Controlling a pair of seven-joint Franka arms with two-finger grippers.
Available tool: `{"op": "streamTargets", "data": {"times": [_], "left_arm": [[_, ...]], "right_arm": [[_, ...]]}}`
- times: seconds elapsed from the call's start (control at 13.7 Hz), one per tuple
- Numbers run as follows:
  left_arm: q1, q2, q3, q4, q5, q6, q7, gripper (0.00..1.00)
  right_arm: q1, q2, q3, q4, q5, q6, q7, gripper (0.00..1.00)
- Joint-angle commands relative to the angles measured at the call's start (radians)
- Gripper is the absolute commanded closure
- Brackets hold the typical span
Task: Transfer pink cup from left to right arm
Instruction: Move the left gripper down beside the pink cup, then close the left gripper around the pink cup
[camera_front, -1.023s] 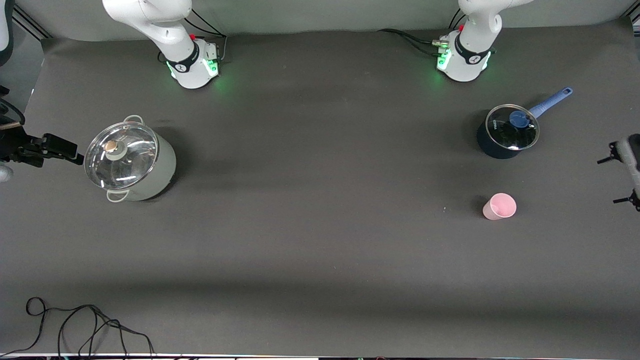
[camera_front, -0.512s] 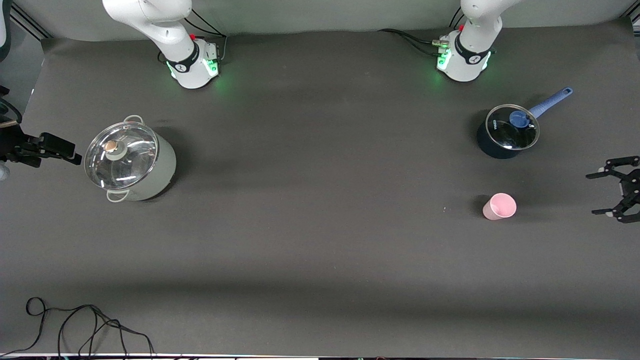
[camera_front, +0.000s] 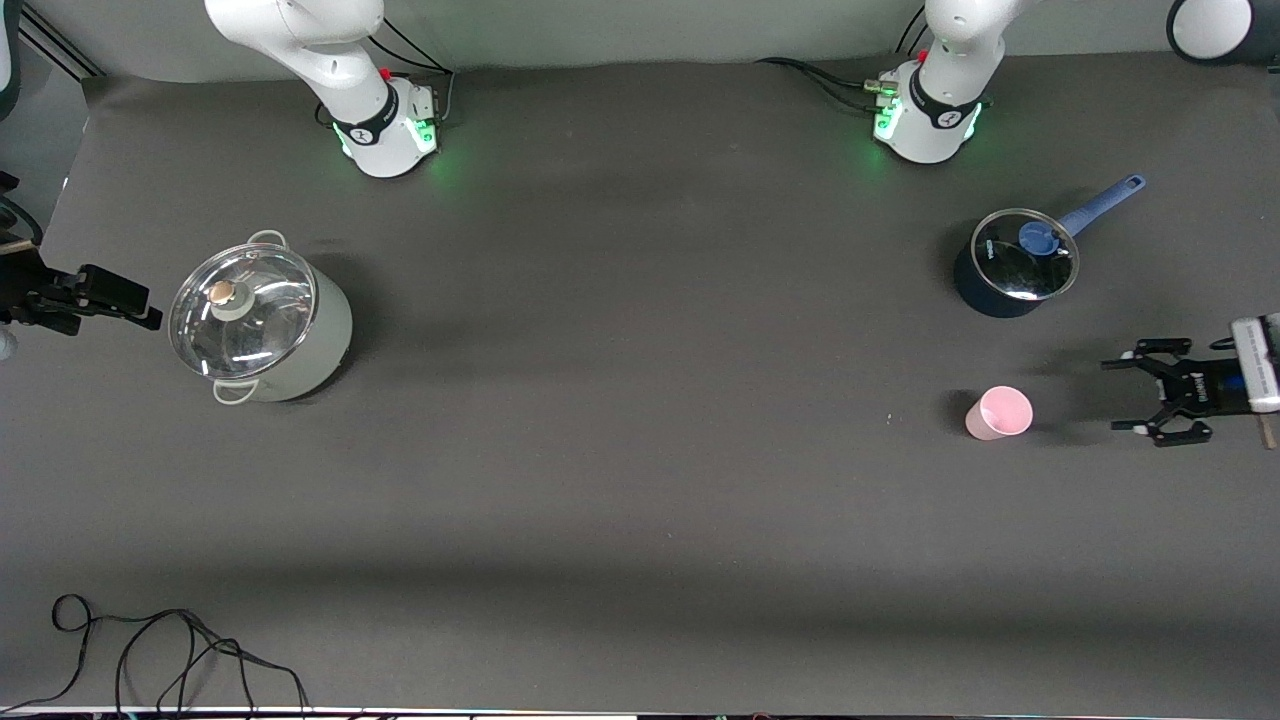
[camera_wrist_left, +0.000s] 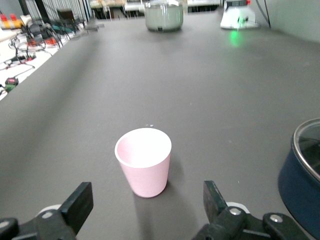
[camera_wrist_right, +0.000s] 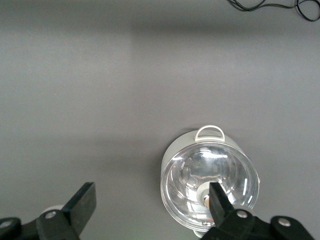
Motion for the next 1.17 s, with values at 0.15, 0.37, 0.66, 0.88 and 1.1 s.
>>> {"op": "streamTargets", "data": {"times": [0.15,0.37,0.66,0.88,1.1], "left_arm": [[0.04,0.14,-0.012,0.04,-0.084,-0.063,0.024,0.01],[0.046,0.201,-0.012,0.037,-0.112,-0.061,0.032,0.01],[0.051,0.247,-0.014,0.037,-0.149,-0.058,0.076,0.01],[0.042,0.256,-0.022,0.037,-0.166,-0.058,0.085,0.01],[0.036,0.258,-0.048,0.037,-0.187,-0.044,0.17,0.01]], "right_arm": [[0.009,-0.007,-0.004,0.002,-0.003,0.011,-0.016,0.0],[0.009,-0.007,-0.002,0.001,-0.003,0.011,-0.016,0.0],[0.01,-0.005,0.0,0.001,-0.003,0.011,-0.016,0.0],[0.01,-0.007,0.0,0.002,-0.003,0.011,-0.016,0.0],[0.01,-0.005,0.0,0.002,-0.003,0.011,-0.016,0.0]]}}
